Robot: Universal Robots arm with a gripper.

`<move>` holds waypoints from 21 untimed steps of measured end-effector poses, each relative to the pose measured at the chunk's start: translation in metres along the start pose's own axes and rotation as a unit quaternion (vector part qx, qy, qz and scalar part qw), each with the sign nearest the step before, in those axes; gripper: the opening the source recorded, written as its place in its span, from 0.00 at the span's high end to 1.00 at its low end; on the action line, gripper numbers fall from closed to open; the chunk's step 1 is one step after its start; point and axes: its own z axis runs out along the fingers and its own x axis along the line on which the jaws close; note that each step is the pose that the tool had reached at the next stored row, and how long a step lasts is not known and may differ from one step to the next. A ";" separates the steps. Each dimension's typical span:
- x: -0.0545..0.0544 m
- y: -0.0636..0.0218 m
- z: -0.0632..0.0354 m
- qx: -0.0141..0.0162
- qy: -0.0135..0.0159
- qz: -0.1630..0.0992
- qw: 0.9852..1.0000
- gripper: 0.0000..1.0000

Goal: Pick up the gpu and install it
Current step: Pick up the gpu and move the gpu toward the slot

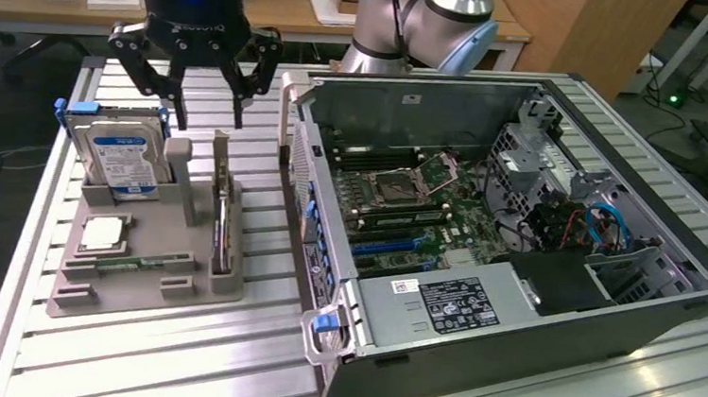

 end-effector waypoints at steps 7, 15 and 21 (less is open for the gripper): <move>0.000 -0.0006 0.0127 0.000 0.000 0.000 1.000 0.41; 0.000 -0.0046 0.0270 0.000 0.000 0.000 1.000 0.41; 0.000 -0.0117 0.0346 0.000 0.000 0.000 1.000 0.41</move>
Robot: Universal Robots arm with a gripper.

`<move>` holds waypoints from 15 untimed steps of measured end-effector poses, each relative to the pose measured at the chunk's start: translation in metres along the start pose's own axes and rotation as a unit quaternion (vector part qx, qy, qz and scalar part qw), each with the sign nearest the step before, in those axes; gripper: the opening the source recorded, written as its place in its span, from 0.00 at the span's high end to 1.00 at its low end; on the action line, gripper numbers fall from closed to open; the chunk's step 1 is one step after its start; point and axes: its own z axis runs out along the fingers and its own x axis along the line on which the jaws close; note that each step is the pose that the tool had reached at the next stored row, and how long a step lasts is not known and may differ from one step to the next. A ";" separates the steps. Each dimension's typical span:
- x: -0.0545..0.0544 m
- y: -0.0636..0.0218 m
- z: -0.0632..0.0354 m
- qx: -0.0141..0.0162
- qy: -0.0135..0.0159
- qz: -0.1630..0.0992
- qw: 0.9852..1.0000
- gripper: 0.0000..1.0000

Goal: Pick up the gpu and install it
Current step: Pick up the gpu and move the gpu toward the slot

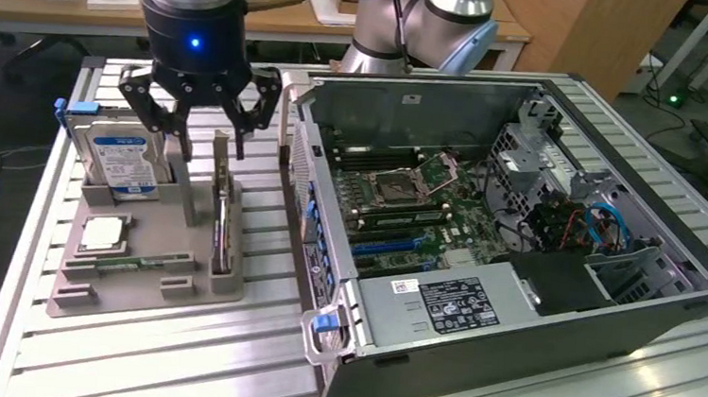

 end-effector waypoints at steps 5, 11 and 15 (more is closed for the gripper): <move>0.000 -0.0049 0.0077 0.000 0.000 0.000 1.000 0.41; 0.000 -0.0060 0.0183 0.000 0.000 0.000 1.000 0.41; 0.000 -0.0083 0.0247 0.000 0.000 0.000 1.000 0.41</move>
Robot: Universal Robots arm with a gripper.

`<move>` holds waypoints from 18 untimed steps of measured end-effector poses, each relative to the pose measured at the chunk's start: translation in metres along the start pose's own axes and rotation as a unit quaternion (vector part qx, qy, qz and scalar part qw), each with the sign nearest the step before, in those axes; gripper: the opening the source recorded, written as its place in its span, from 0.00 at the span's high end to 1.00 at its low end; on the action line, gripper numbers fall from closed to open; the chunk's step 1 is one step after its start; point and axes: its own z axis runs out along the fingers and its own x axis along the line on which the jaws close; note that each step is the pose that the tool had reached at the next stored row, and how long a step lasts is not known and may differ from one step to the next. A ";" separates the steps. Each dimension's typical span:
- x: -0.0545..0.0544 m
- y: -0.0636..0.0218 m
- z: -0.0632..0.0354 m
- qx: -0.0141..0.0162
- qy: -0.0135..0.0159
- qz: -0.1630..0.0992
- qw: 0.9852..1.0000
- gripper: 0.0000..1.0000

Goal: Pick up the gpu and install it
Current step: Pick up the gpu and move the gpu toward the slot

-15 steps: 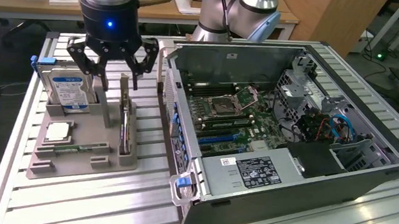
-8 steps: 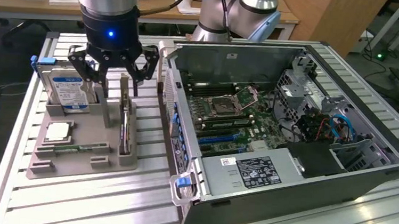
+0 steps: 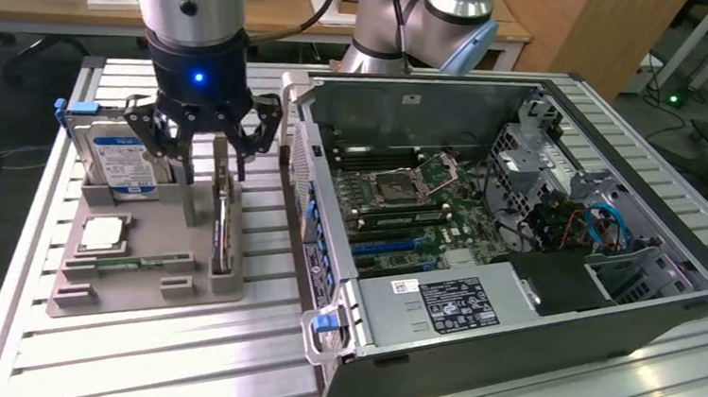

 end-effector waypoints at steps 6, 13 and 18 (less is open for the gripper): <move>0.000 -0.0005 0.0105 0.000 0.000 0.000 1.000 0.41; 0.000 -0.0015 0.0233 0.000 0.000 0.000 1.000 0.41; 0.000 -0.0013 0.0324 0.000 0.000 0.000 1.000 0.41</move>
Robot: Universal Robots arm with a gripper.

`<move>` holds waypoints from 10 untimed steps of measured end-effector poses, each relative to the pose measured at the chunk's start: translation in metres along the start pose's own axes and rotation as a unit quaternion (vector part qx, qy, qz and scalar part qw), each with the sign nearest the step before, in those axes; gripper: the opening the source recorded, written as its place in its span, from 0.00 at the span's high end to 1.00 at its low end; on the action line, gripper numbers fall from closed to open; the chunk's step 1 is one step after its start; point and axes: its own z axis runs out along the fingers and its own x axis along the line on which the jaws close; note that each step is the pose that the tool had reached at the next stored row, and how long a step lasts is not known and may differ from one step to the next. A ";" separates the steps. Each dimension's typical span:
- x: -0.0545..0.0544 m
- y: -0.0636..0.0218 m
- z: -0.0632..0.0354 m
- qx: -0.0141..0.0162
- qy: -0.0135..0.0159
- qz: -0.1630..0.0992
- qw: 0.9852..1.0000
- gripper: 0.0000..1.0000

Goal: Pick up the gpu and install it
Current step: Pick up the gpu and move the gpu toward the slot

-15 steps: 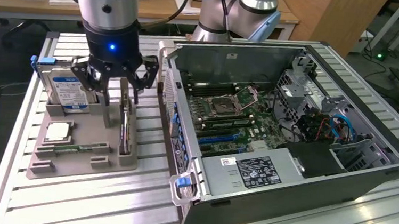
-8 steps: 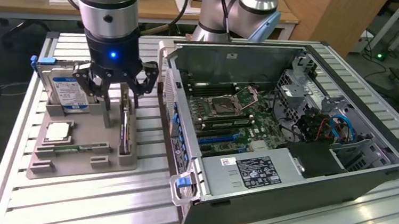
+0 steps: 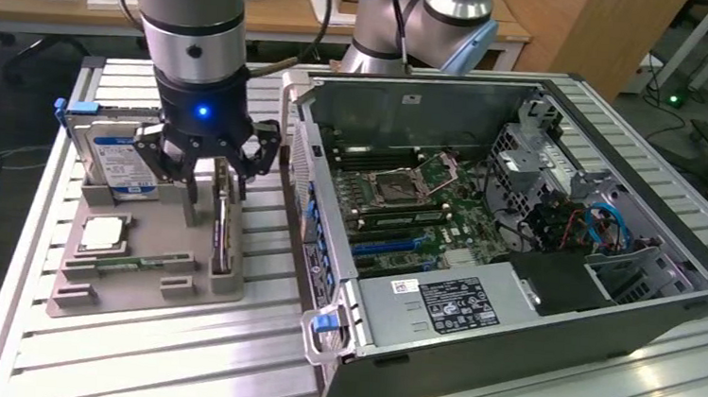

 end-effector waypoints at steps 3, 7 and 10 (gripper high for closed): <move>0.000 0.0002 0.0055 0.000 0.000 0.000 1.000 0.41; 0.000 0.0022 0.0128 0.000 0.000 -0.002 1.000 0.41; 0.000 0.0021 0.0184 0.000 0.000 -0.004 1.000 0.41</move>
